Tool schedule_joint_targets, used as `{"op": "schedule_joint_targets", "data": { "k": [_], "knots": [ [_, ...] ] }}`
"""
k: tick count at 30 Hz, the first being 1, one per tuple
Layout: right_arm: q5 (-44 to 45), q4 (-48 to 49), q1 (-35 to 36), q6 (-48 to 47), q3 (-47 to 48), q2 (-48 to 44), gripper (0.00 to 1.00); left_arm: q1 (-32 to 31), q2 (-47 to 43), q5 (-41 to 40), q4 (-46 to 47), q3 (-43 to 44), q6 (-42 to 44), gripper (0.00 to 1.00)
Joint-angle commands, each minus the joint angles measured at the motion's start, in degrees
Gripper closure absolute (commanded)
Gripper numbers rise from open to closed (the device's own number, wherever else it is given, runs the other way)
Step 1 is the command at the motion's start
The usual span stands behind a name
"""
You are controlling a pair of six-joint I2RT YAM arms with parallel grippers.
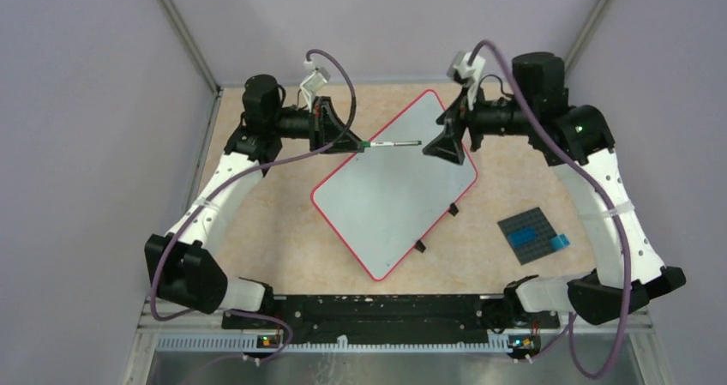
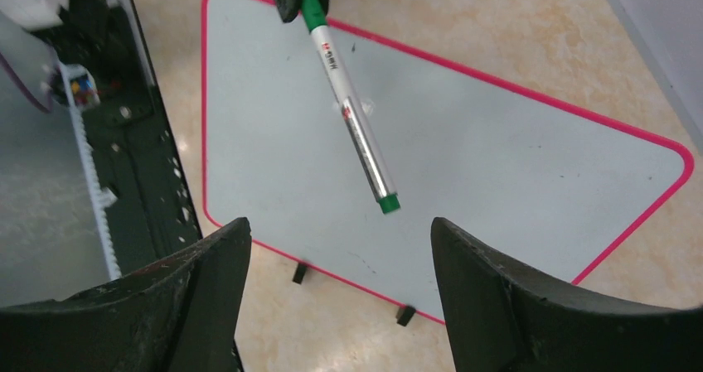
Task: Write a sentence on the whiteboard
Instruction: Open the whiteboard marker at the center of the board.
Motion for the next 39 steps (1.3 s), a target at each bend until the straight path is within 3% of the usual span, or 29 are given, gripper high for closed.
{"op": "schedule_joint_targets", "data": {
  "k": [1, 4, 11, 20, 39],
  "knots": [
    [-20.0, 12.2, -6.2, 16.9, 0.9, 1.1, 0.22, 1.7, -3.4, 3.1, 29.8, -4.8, -19.8, 1.00],
    [-23.9, 21.0, -6.5, 24.3, -3.1, 0.5, 0.25, 2.0, -3.8, 2.1, 39.5, -6.6, -27.3, 1.00],
    [-25.7, 35.6, -5.8, 39.1, -9.1, 1.5, 0.27, 1.8, -2.9, -0.2, 44.7, -6.7, -33.0, 1.00],
    [-24.4, 37.1, -2.7, 41.6, -8.7, 3.9, 0.53, 0.2, -2.0, -1.1, 40.1, -5.1, -30.8, 1.00],
    [-22.5, 36.1, 0.3, 40.9, -9.9, 5.3, 0.62, -0.7, -1.5, -2.5, 37.9, -3.8, -29.8, 1.00]
  ]
}}
